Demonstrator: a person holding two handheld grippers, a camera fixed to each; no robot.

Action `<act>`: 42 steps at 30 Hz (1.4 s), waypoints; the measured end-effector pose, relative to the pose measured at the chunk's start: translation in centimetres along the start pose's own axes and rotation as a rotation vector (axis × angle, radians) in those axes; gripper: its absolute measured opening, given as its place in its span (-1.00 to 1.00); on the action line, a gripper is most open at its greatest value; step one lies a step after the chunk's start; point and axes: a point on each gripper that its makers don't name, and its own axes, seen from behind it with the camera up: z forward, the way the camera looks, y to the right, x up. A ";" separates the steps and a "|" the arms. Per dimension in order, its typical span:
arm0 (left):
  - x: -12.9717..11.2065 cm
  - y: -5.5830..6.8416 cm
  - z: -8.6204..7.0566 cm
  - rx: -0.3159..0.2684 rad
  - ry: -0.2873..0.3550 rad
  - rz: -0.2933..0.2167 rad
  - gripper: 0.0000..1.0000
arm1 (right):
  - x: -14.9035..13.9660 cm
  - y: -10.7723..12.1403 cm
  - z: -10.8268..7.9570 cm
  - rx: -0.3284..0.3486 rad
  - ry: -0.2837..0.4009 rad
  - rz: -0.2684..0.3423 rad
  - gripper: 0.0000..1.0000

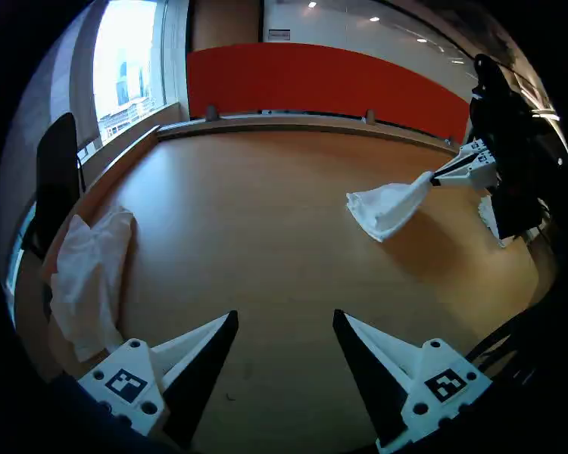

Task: Fold towel

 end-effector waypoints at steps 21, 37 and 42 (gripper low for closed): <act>3.0 2.7 -0.2 -0.057 0.049 0.038 0.86 | 2.6 8.2 -8.7 -0.109 0.017 -0.008 -0.93; 3.2 4.6 -0.3 -0.067 0.043 0.056 0.86 | -2.5 15.8 -16.0 -0.187 -0.028 0.070 -0.93; 3.5 4.9 -0.2 -0.062 0.042 0.057 0.86 | -4.9 18.4 -17.7 -0.215 -0.062 0.082 -0.93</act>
